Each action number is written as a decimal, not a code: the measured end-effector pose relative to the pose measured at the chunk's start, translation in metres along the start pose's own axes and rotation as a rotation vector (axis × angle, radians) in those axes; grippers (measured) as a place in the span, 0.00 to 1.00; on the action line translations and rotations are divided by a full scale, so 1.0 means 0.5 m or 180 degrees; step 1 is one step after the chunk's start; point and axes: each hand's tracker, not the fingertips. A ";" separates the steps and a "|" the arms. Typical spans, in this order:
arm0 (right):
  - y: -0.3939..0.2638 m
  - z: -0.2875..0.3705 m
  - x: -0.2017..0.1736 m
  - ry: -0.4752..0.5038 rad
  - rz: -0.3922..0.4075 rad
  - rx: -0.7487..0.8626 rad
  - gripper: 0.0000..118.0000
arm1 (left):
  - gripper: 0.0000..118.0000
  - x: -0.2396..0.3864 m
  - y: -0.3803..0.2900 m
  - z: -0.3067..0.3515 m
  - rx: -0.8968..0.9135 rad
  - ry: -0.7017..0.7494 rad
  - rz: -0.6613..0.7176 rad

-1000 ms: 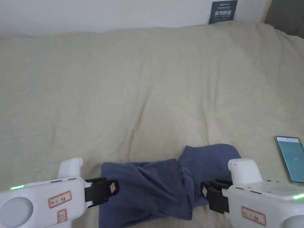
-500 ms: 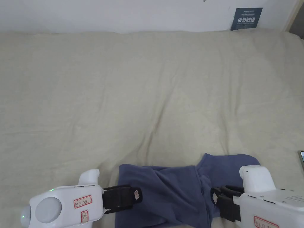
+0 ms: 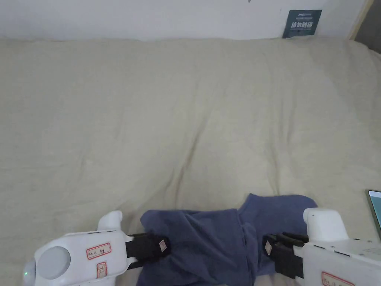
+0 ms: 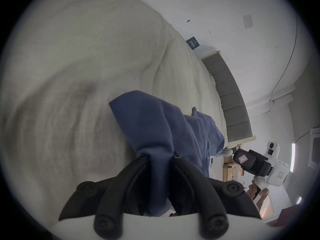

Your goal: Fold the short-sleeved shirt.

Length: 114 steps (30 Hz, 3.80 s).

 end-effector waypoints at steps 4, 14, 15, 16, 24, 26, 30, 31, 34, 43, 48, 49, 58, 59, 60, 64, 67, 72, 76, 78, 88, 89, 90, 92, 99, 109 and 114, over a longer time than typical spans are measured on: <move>0.000 0.001 0.005 -0.0001 -0.0066 0.0025 0.03 | 0.13 -0.013 0.016 0.037 0.0056 -0.0066 0.0070; -0.002 0.004 0.004 0.0014 -0.0075 0.0034 0.03 | 0.13 -0.053 0.051 0.196 0.0256 0.0452 -0.0201; -0.001 0.005 0.000 0.0013 -0.0071 0.0032 0.03 | 0.13 -0.058 0.053 0.217 0.0293 0.0509 -0.0173; -0.001 0.005 -0.002 0.0011 -0.0067 0.0033 0.03 | 0.13 -0.061 0.056 0.236 0.0315 0.0612 -0.0197; -0.004 0.002 -0.003 0.0086 -0.0099 0.0077 0.03 | 0.13 -0.011 0.052 0.327 0.0477 0.0883 -0.0279; -0.003 0.000 0.002 0.0118 -0.0106 0.0086 0.03 | 0.13 0.031 0.052 0.322 0.0501 0.0823 -0.0356; -0.004 -0.001 0.023 0.0140 -0.0097 0.0107 0.03 | 0.13 0.127 0.068 0.275 0.0306 0.0747 -0.0682; -0.004 0.002 0.018 0.0141 -0.0107 0.0117 0.03 | 0.13 0.153 0.071 0.260 0.0283 0.0720 -0.0754; -0.009 0.010 0.025 0.0164 -0.0171 0.0147 0.03 | 0.13 0.225 0.085 0.197 0.0097 0.0587 -0.0993; -0.033 0.034 0.089 0.0097 -0.0406 0.0206 0.03 | 0.13 0.358 0.096 -0.067 -0.0789 0.0460 -0.1429; -0.051 0.048 0.137 0.0049 -0.0555 0.0238 0.03 | 0.13 0.395 0.087 -0.179 -0.1063 0.0381 -0.1401; -0.053 0.048 0.141 0.0040 -0.0586 0.0233 0.03 | 0.18 0.399 0.085 -0.194 -0.1102 0.0351 -0.1490; -0.054 0.053 0.137 0.0040 -0.0633 0.0236 0.03 | 0.92 0.402 0.105 -0.163 -0.0923 0.0148 -0.1203; -0.053 0.053 0.139 0.0053 -0.0623 0.0236 0.03 | 0.92 0.397 0.114 -0.143 -0.0837 0.0118 -0.1165; -0.052 0.053 0.137 0.0048 -0.0618 0.0241 0.03 | 0.92 0.389 0.122 -0.121 -0.0762 0.0119 -0.1147; -0.054 0.056 0.130 0.0053 -0.0633 0.0261 0.03 | 0.67 0.359 0.131 -0.040 -0.0306 0.0270 -0.1133; -0.057 0.056 0.135 0.0032 -0.0640 0.0259 0.03 | 0.04 0.337 0.114 -0.019 -0.0132 0.0568 -0.1312; -0.062 0.061 0.137 0.0007 -0.0662 0.0264 0.03 | 0.00 0.295 0.064 -0.047 -0.0227 0.0470 -0.1180; -0.063 0.063 0.139 -0.0008 -0.0675 0.0261 0.03 | 0.00 0.298 0.039 -0.092 -0.0397 0.0453 -0.1235; -0.064 0.064 0.140 -0.0027 -0.0667 0.0258 0.03 | 0.00 0.308 0.032 -0.119 -0.0447 0.0456 -0.1331; -0.077 0.065 0.171 -0.0044 -0.0738 0.0230 0.03 | 0.00 0.334 -0.008 -0.270 -0.0876 0.0471 -0.1541; -0.078 0.065 0.174 -0.0044 -0.0752 0.0225 0.03 | 0.00 0.338 -0.013 -0.279 -0.0894 0.0422 -0.1525; -0.077 0.066 0.172 -0.0050 -0.0759 0.0220 0.03 | 0.00 0.344 -0.019 -0.288 -0.0911 0.0453 -0.1523; -0.075 0.067 0.170 -0.0067 -0.0762 0.0203 0.03 | 0.00 0.357 -0.033 -0.304 -0.0967 0.0492 -0.1679; -0.075 0.064 0.184 -0.0086 -0.0775 0.0195 0.03 | 0.00 0.394 -0.058 -0.337 -0.1146 0.0259 -0.1681; -0.047 0.067 0.145 -0.0026 -0.0566 0.0230 0.03 | 0.00 0.388 -0.044 -0.163 -0.0635 -0.0067 -0.1609; -0.013 0.032 0.082 0.0137 -0.0303 0.0226 0.03 | 0.00 0.307 -0.015 -0.002 -0.0028 0.0204 -0.1343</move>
